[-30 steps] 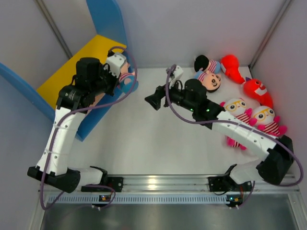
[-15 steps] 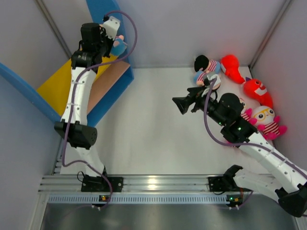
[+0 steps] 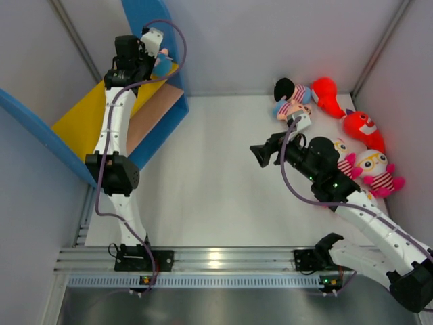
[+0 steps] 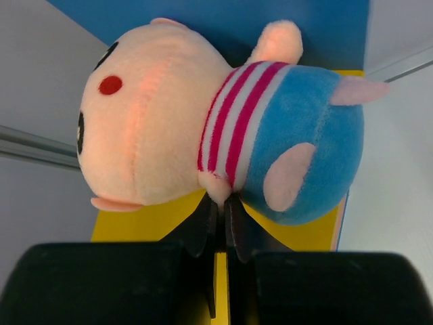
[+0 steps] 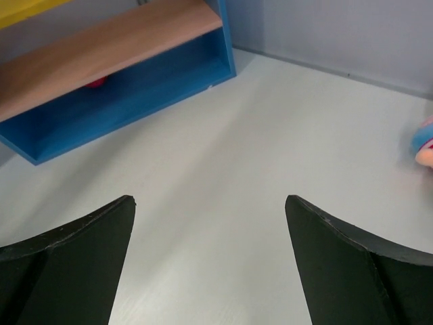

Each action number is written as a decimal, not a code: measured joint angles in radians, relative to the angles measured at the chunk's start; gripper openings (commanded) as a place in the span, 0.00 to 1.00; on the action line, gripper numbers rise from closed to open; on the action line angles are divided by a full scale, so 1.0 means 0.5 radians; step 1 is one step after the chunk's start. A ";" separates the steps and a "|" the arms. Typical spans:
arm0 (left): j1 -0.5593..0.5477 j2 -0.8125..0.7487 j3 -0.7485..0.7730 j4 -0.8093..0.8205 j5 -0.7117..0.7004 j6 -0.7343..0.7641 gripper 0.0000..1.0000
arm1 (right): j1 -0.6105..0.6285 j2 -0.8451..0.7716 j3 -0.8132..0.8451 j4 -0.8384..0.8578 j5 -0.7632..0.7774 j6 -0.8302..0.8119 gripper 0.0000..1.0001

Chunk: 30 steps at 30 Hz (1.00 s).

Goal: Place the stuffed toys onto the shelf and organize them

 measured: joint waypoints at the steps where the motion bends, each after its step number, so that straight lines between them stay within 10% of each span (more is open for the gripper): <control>1: 0.018 0.001 0.000 0.021 0.017 0.008 0.09 | -0.006 -0.009 -0.033 -0.001 -0.004 0.004 0.93; 6: 0.067 0.005 0.000 0.084 0.035 0.043 0.63 | -0.078 0.010 -0.070 -0.014 -0.011 0.055 0.95; 22: 0.063 -0.332 -0.489 0.150 0.226 -0.043 0.88 | -1.148 1.181 0.524 -0.213 0.049 0.560 0.94; 30: -0.087 -0.698 -0.787 0.169 0.088 0.016 0.90 | -1.257 2.084 1.242 -0.240 -0.003 0.642 0.89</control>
